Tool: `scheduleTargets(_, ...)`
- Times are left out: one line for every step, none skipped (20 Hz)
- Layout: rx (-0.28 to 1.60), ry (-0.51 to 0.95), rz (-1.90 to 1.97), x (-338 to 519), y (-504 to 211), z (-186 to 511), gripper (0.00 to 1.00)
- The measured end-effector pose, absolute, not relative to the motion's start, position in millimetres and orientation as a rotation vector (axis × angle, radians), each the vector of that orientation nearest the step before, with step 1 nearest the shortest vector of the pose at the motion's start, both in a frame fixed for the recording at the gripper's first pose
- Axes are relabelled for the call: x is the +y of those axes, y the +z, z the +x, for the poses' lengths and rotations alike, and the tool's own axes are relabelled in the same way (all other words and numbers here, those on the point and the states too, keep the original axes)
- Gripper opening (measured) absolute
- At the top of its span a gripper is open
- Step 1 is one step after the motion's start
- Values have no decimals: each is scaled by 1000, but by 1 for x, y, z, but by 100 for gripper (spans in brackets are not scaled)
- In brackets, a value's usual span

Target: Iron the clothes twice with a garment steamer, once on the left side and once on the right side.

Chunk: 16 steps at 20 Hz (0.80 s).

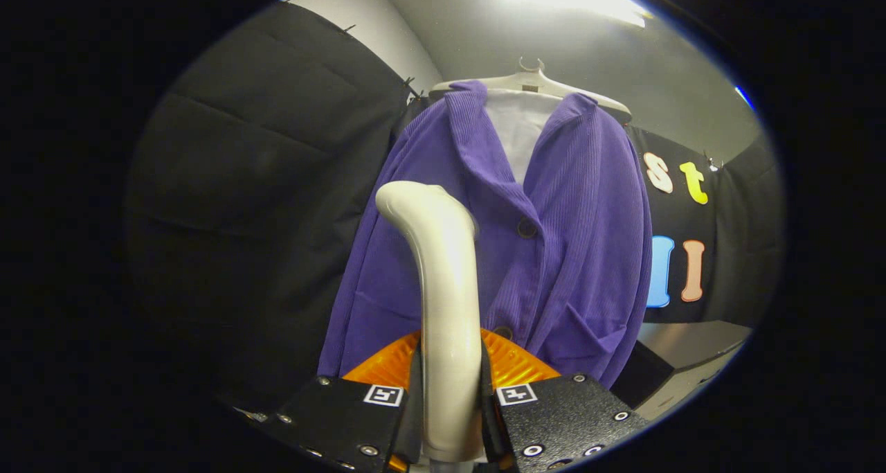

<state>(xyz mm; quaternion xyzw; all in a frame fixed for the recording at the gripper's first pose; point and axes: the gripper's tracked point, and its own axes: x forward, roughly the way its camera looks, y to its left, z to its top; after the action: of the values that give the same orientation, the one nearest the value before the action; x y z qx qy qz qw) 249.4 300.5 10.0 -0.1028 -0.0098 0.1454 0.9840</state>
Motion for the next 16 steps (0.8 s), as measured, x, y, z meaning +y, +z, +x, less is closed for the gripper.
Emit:
scheduleTargets(0,295,-209,299,1,246,34)
scheduleTargets(29,297,-217,300,-10,242,34)
scheduleTargets(28,292,-223,298,-14,239,34)
scheduleTargets(47,293,-225,294,-22,236,34)
scheduleTargets(59,294,-226,294,-30,232,34)
scheduleTargets(69,297,-232,294,-36,228,34)
scheduleTargets(81,298,-239,294,-43,223,34)
scheduleTargets(96,305,-242,294,-52,220,34)
scheduleTargets(118,312,-245,294,-63,216,34)
scheduleTargets(134,311,-251,291,-72,212,34)
scheduleTargets(147,311,-254,289,-80,207,34)
scheduleTargets(164,314,-252,288,-89,203,34)
scheduleTargets(177,313,-253,285,-99,200,34)
scheduleTargets(187,312,-259,284,-106,196,34)
scheduleTargets(200,314,-264,283,-113,194,34)
scheduleTargets(209,317,-268,282,-119,192,34)
